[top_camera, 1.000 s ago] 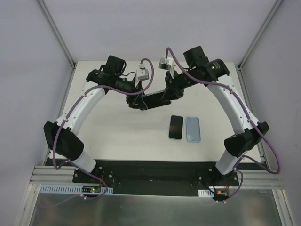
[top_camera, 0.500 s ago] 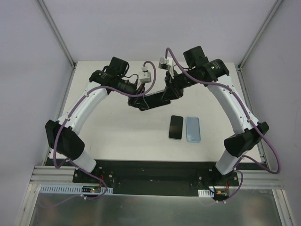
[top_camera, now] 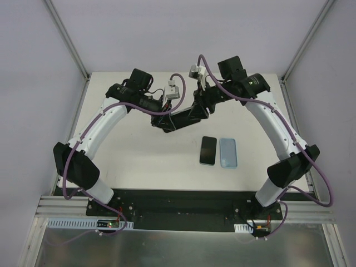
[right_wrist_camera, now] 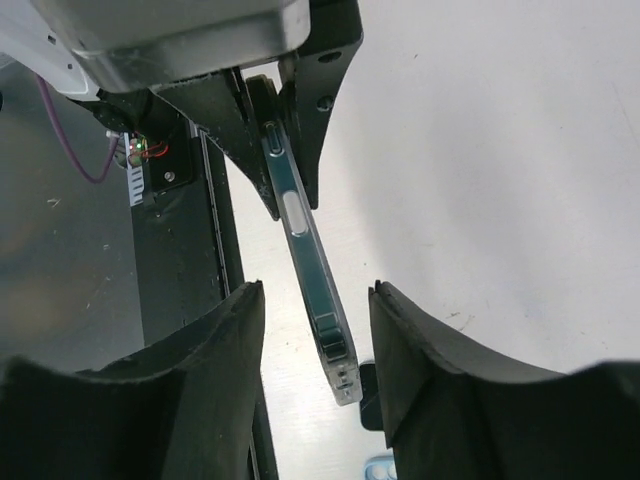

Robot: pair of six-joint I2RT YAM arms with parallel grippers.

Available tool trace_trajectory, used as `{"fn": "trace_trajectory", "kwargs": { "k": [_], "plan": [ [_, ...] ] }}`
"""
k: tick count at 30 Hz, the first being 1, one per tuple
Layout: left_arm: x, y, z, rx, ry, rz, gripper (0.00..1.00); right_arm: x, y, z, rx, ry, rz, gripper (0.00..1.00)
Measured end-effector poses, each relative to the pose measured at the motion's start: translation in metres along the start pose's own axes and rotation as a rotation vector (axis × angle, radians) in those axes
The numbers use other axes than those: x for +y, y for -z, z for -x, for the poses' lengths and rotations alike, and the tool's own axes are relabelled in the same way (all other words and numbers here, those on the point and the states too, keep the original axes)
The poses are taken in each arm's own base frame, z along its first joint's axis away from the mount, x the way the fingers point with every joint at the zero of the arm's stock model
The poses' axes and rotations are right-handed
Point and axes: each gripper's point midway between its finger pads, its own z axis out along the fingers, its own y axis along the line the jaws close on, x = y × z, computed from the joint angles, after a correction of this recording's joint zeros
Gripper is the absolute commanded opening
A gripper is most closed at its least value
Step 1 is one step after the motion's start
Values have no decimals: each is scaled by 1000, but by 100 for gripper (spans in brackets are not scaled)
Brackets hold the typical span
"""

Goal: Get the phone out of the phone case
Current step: Remove the phone case from the phone.

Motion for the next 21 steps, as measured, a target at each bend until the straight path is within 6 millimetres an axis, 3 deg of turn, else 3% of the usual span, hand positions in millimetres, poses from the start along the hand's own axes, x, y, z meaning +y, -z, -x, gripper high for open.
{"fn": "trace_trajectory", "kwargs": {
  "k": [8,14,19,21],
  "plan": [
    [-11,7,-3,8,8,25,0,-10,-1,6,-121,-166,38,58],
    [-13,11,-1,2,6,40,0,-4,-4,11,-176,-258,137,58],
    [-14,11,0,-1,11,38,0,-2,-3,16,-200,-280,175,54],
    [-14,10,0,-1,12,37,0,-2,-3,17,-208,-283,186,47]
  ]
}}
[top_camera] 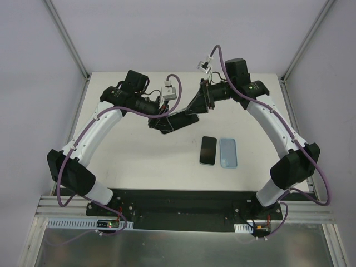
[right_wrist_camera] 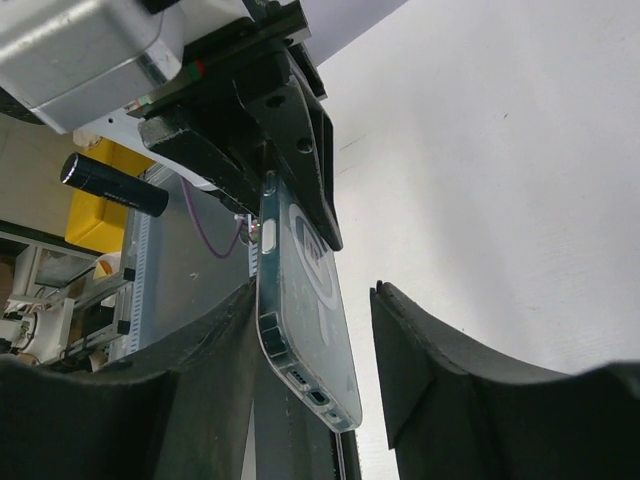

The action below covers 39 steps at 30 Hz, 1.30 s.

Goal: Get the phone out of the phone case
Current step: Remove the phone case from the phone.

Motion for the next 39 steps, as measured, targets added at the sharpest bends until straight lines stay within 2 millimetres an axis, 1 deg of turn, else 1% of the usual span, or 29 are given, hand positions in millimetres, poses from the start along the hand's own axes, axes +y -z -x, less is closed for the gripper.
{"fn": "trace_trajectory", "kwargs": {
  "k": [1,3,4,7,10,13,22,28,39],
  "plan": [
    [0,0,0,0,1,0,0,2,0,1,-4,-3,9,42],
    [0,0,0,0,3,1,0,4,-1,2,-8,-8,26,27],
    [0,0,0,0,6,1,0,6,-1,3,-9,-13,39,18],
    [-2,0,-1,1,21,-8,0,11,-2,4,-16,-1,82,1],
    [-9,1,0,-9,65,-40,0,15,-2,7,-30,40,127,0],
    [-10,1,-1,-7,80,-40,0,15,-3,8,-41,21,149,0],
    [-1,-1,-8,37,75,22,0,6,-9,8,-58,-111,199,0],
    [5,-2,-11,73,58,77,0,0,-11,7,-65,-169,229,0],
    [7,-8,-11,124,4,134,0,3,-11,16,-76,-238,273,0]
  ]
}}
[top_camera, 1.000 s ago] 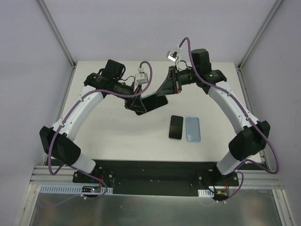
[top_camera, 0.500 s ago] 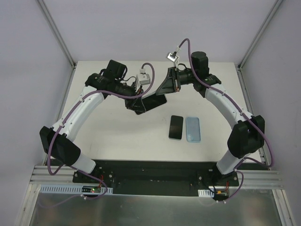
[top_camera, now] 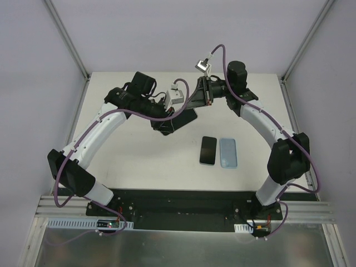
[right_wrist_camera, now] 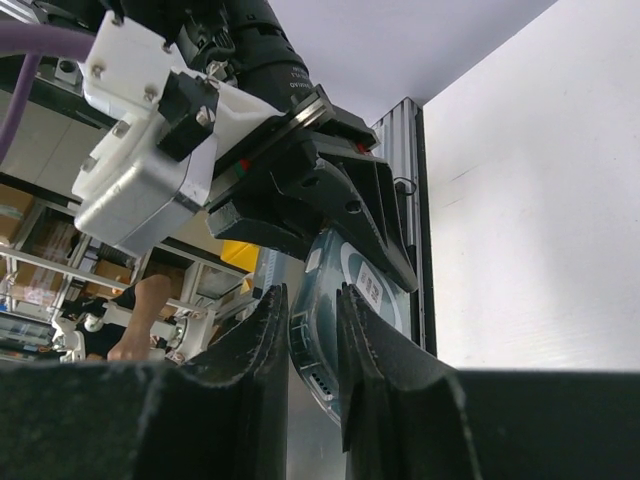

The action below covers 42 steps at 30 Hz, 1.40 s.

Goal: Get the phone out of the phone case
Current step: Remove the phone case from the phone.

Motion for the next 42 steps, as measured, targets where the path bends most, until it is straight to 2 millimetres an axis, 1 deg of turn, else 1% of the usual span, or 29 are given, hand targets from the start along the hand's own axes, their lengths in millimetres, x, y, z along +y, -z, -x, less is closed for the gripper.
{"fn": "trace_trajectory", "kwargs": {
  "k": [16,31,42],
  "plan": [
    [10,0,-5,48,-32,76,0,-8,-4,1,8,-79,20,0],
    [11,2,-16,116,-34,123,0,-18,-9,-5,42,-166,39,0],
    [17,-1,-23,165,-47,154,0,-29,-10,-7,47,-252,33,0]
  ]
}}
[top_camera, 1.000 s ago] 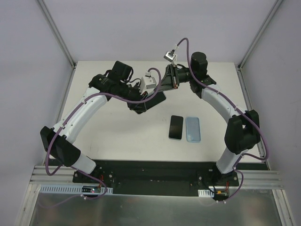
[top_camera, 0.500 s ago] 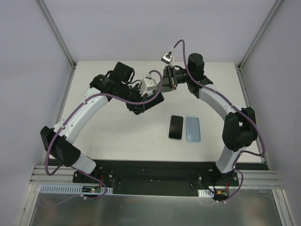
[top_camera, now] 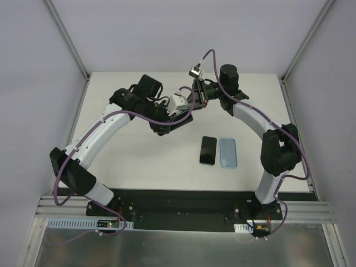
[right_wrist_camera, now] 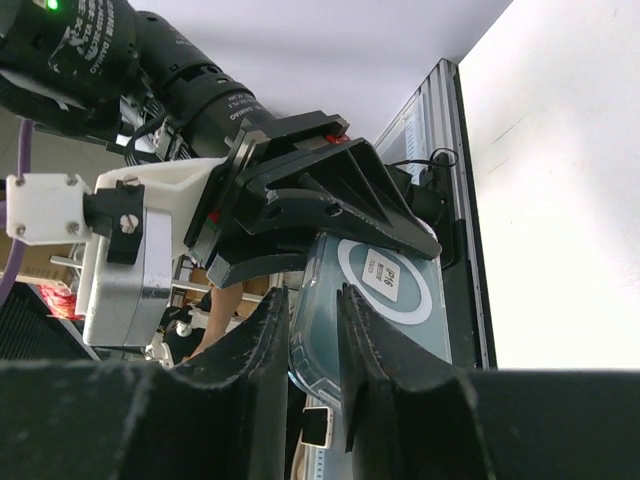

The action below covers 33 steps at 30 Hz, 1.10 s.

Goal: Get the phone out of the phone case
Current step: Remove the phone case from the phone.

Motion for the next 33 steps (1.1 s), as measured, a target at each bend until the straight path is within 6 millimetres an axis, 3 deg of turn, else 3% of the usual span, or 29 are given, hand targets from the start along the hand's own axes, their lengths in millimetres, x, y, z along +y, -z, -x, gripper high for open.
{"fn": "trace_trajectory", "kwargs": {
  "k": [6,13,18,28,33],
  "plan": [
    [0,-1,-2,15,-18,7,0,-2,-2,3,-19,-41,-12,0],
    [-16,-8,24,-57,-118,-46,0,-22,-16,10,-67,-99,-53,0],
    [-16,-7,26,-66,-136,-48,0,-28,-16,12,-82,-115,-67,0],
    [-16,-9,22,-58,-140,-54,0,-47,20,31,-185,-77,-171,52],
    [-13,-11,14,-53,-111,-67,0,-31,44,37,-239,35,-260,82]
  ]
}}
